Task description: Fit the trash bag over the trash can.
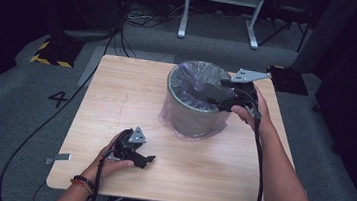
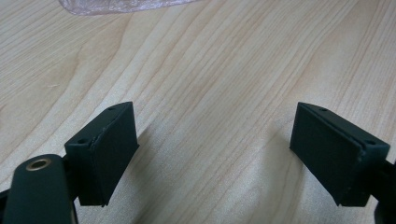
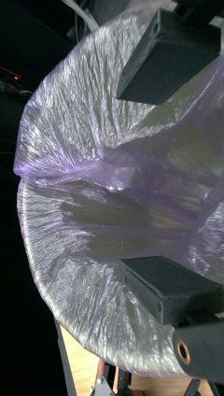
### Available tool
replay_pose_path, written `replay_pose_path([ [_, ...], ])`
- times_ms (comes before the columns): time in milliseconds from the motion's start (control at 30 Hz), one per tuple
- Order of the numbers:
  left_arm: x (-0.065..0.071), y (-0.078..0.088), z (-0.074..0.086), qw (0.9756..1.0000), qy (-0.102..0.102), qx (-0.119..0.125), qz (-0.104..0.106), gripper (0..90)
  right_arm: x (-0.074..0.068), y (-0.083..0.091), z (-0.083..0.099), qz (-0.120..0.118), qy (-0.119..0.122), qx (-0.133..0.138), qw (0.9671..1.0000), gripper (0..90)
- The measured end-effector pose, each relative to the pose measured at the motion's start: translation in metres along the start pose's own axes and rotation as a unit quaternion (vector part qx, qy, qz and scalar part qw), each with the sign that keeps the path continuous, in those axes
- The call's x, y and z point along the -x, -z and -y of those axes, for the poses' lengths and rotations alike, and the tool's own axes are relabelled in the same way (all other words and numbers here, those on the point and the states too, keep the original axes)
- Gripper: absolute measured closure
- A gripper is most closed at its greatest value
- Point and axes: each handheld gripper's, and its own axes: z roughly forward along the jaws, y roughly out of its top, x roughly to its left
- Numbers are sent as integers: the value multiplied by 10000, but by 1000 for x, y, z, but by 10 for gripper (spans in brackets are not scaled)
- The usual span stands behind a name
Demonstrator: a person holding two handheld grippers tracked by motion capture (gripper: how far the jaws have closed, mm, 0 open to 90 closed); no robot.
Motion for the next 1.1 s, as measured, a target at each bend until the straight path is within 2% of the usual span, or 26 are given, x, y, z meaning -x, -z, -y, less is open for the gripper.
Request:
replay_pose_path([
  [233, 0, 0, 0, 10000, -12, 1, 12, 146, -1, -8, -7, 18, -39, -210, 9998, 163],
  [300, 0, 0, 0, 10000, -30, -5, 8, 146, 0, -10, -9, -51, -74, -237, 9997, 177],
  [667, 0, 0, 0, 10000, -23, -3, 18, 146, 6, -18, -15, 92, -183, -526, 9984, 199],
  [767, 0, 0, 0, 10000, -27, 0, 23, 146, 8, -22, -16, 112, -197, -643, 9977, 235],
  [933, 0, 0, 0, 10000, -28, 0, 24, 146, 11, -26, -18, 142, -273, -801, 9963, 241],
  [1100, 0, 0, 0, 10000, -30, 4, 27, 146, 13, -33, -18, 254, -320, -1077, 9933, 252],
])
